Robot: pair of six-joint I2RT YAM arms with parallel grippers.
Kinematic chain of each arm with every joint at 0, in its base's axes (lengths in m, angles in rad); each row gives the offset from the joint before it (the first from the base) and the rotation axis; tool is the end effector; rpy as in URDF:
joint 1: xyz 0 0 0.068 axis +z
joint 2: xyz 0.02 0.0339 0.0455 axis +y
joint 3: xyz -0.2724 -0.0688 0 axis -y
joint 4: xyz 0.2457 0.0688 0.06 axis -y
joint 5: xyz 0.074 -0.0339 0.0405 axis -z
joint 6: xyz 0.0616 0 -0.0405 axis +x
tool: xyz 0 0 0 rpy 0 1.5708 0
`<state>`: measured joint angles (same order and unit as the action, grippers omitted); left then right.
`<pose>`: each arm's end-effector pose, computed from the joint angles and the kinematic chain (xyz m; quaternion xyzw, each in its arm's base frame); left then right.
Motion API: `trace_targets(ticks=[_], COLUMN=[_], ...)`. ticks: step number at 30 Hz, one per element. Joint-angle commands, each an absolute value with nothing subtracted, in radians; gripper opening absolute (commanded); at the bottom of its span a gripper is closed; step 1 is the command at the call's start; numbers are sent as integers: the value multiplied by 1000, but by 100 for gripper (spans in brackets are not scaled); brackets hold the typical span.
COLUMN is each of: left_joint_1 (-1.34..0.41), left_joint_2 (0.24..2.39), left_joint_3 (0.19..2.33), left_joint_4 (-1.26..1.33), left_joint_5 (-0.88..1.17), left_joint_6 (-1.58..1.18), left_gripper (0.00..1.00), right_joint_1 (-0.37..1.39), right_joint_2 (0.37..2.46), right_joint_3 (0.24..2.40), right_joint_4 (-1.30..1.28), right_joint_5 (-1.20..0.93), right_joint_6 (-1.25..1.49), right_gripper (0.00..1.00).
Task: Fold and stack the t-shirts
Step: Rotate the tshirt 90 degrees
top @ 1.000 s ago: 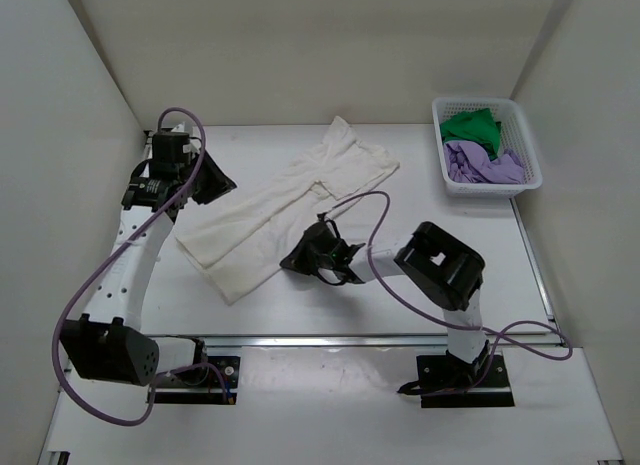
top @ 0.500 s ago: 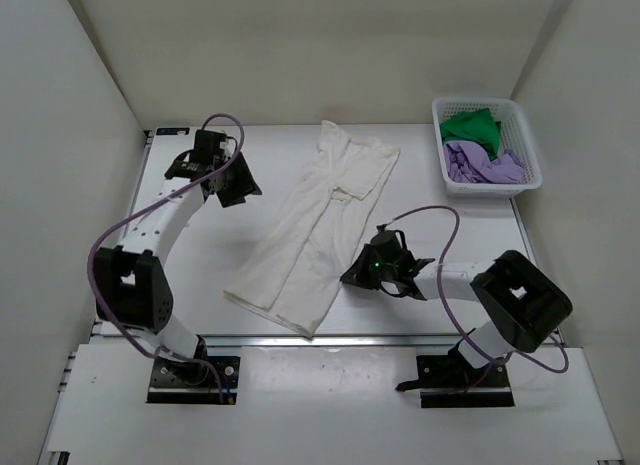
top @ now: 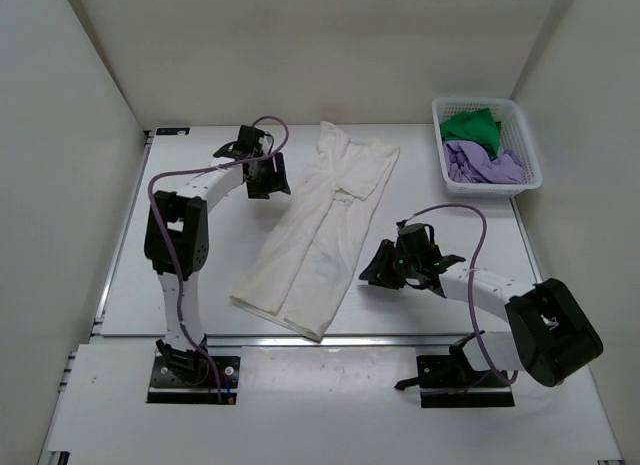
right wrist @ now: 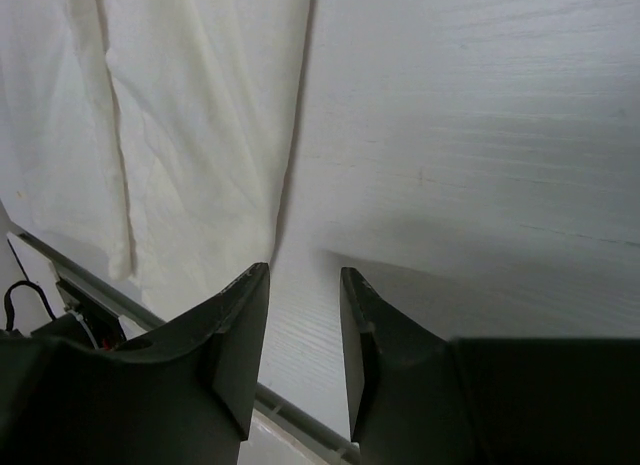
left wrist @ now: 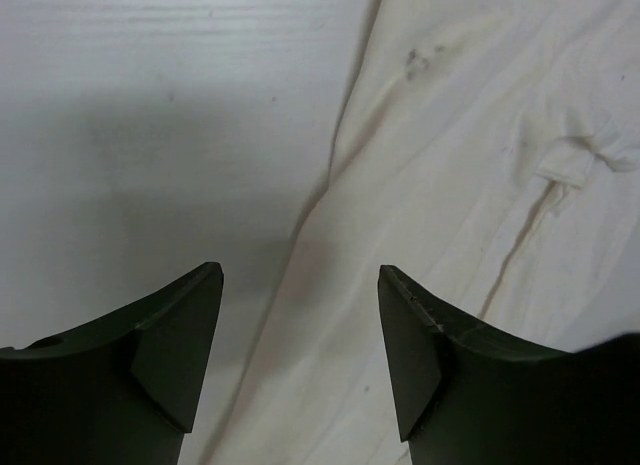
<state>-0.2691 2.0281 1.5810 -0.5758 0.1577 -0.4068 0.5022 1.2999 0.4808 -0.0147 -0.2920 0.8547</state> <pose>0.4389 -0.1311 0.1907 -0.0448 0.9589 -0.1610 0.2293 0.2089 0.1350 0.1390 0.1102 0.9178 0.3293 0.1923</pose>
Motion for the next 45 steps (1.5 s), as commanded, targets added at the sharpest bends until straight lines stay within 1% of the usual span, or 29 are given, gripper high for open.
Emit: trace_targets(ticks=[1,7,13,16,18,19,22,23,24,25,28,31,33,34,35,36,37,38,39,40,41,42,43,45], left_joint_1=[-281,-279,-319,-336,-334,-347,-359,-359,-354,-345,-302,-195,-144,-121,-118,-111,-101,-100,-97,-86,-80,-59,-55,-40], left_joint_2=[2090,2249,2364,2414,2443,2451,2485,2490,2493,2494,2458,2346,2280,2235,2212,2168,2113,2082,2024,1960,1933,1871,1806,1711], left_joint_3=[1699,1894,1998,2055,2089,2101,2146,2155,2177,2186,2194,2076,1921,1887,1821,1742,1656,1608,1527,1450,1419,1363,1308,1234], left_joint_4=[-563,-568,-572,-561,-540,-535,-531,-534,-541,-549,-560,-491,-448,-439,-442,-422,-414,-394,-379,-356,-360,-373,-371,-409], left_joint_5=[192,241,287,291,333,324,319,310,263,235,180,196,204,193,180,176,179,175,172,179,192,177,172,154], left_joint_6=[-327,-314,-333,-360,-397,-405,-416,-428,-434,-440,-456,-514,-546,-543,-538,-528,-520,-523,-526,-522,-519,-522,-522,-526], left_gripper=[74,76,71,63,51,48,20,15,4,0,0,0,0,0,5,16,25,52,68,89,96,99,98,89], right_joint_1=[459,436,436,428,425,428,411,405,387,379,365,373,365,368,371,380,388,403,419,429,452,481,492,553], right_joint_2=[1259,1217,1163,1132,1117,1109,1091,1086,1083,1081,1095,1107,1120,1132,1137,1156,1173,1187,1192,1207,1222,1230,1233,1246], right_joint_3=[537,561,565,549,540,534,526,520,511,512,529,554,554,572,581,595,609,636,644,658,667,676,680,680], right_joint_4=[-93,-166,-221,-230,-233,-245,-261,-256,-256,-259,-281,-307,-304,-298,-299,-302,-305,-319,-327,-315,-310,-302,-289,-241], right_joint_5=[-365,-403,-394,-403,-403,-402,-406,-414,-423,-432,-449,-425,-454,-453,-454,-451,-460,-456,-451,-448,-445,-452,-454,-459], right_joint_6=[758,704,689,695,699,699,696,687,686,686,651,624,623,618,609,598,589,581,575,575,584,595,606,640], right_gripper=[31,31,31,31,31,31,31,30,31,31,32,31,31,31,32,33,35,36,38,41,42,42,43,45])
